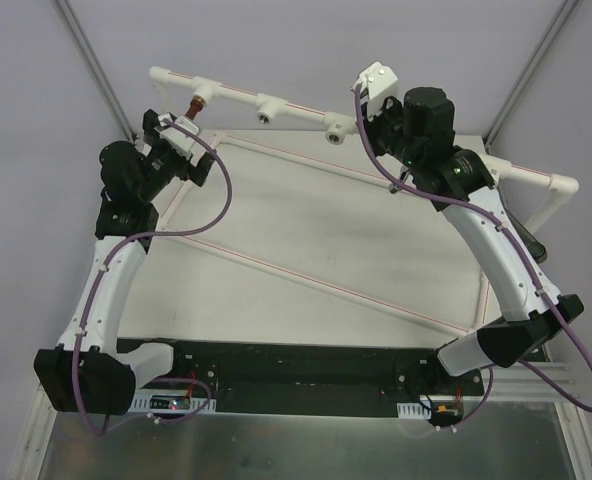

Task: Install the water faucets

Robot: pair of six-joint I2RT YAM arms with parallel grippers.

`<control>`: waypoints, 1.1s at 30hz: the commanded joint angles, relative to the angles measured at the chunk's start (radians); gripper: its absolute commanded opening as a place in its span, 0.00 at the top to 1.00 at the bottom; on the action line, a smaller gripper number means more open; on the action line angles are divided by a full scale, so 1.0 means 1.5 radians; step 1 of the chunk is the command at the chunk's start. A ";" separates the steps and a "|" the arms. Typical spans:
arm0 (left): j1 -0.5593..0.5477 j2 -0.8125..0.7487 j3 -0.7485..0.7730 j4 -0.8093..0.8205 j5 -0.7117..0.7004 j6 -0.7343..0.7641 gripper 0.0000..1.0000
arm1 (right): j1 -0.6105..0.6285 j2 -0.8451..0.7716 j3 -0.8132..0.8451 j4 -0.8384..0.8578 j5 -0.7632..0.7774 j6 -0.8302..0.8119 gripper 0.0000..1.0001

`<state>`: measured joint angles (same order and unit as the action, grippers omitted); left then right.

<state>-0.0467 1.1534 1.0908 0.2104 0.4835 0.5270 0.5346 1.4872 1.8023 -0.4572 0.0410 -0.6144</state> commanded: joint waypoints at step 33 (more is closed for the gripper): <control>0.108 0.025 0.204 -0.354 -0.190 -1.428 0.09 | -0.006 0.011 -0.050 -0.084 0.029 -0.001 1.00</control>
<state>0.1123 1.1690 1.3403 -0.3202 0.1081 -1.4960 0.5346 1.4727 1.7702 -0.4232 0.0418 -0.6147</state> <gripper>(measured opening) 0.905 0.029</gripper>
